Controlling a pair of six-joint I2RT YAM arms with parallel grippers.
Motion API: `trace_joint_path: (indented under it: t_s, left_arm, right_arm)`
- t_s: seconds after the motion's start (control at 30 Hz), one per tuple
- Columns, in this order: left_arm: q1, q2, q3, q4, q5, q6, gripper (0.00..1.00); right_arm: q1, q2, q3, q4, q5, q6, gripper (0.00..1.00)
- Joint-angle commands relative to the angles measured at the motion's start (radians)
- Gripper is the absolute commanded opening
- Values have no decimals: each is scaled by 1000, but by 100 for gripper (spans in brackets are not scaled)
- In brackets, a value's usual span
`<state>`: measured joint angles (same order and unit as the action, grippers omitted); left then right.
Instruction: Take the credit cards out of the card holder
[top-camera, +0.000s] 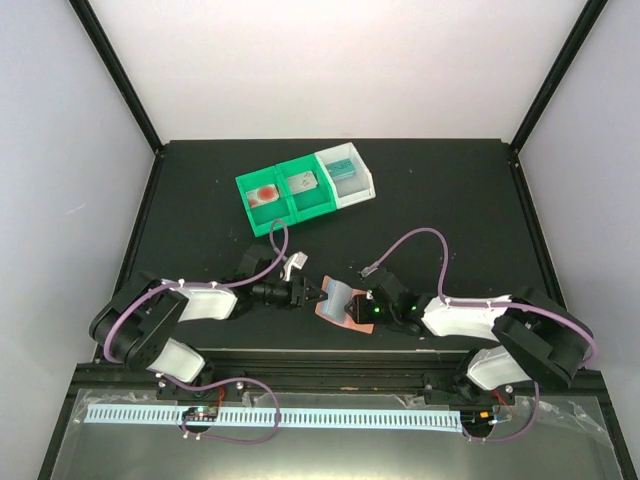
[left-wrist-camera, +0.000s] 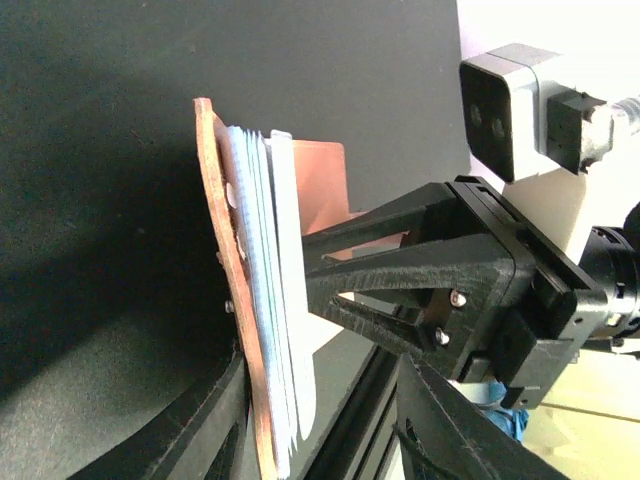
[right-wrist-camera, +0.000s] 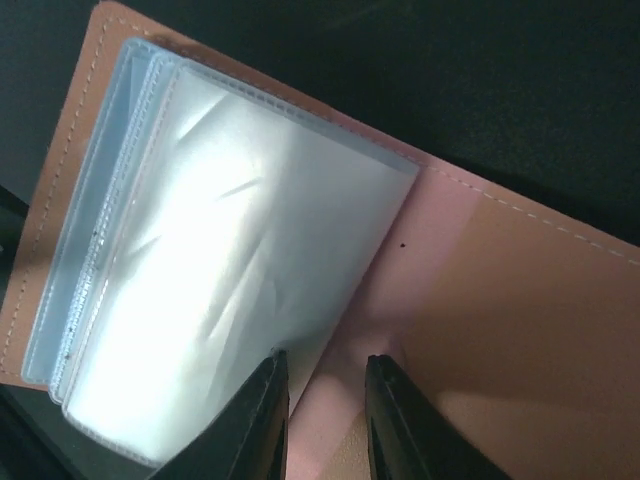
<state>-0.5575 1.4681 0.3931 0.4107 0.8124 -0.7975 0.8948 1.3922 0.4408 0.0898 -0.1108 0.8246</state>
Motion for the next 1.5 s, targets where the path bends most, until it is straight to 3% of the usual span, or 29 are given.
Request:
trace_joint_path:
  t_s: [0.0, 0.17, 0.37, 0.57, 0.83, 0.97, 1.27, 1.47]
  left_arm:
    - [-30, 32, 45, -9, -56, 28, 43]
    - [-57, 37, 50, 1, -83, 25, 39]
    - [-57, -1, 43, -28, -119, 41, 22]
    - [-57, -63, 12, -96, -161, 48, 2]
    - [-58, -216, -24, -218, -254, 28, 2]
    - [-58, -265, -55, -229, -270, 9, 2]
    - [-58, -305, -102, -227, -281, 9, 2]
    - [-58, -321, -110, -230, -291, 8, 1]
  right_arm:
    - [-4, 29, -32, 84, -13, 16, 22]
    - [-5, 35, -48, 96, -5, 13, 22]
    - [-4, 36, -52, 97, 4, 10, 22]
    - [3, -23, 18, -17, 15, -32, 35]
    - [14, -65, 71, 3, -84, 37, 57]
    - [29, -56, 84, 46, -97, 85, 62]
    - [33, 2, 138, -85, -24, 61, 61]
    - [32, -40, 111, -202, 114, 41, 45]
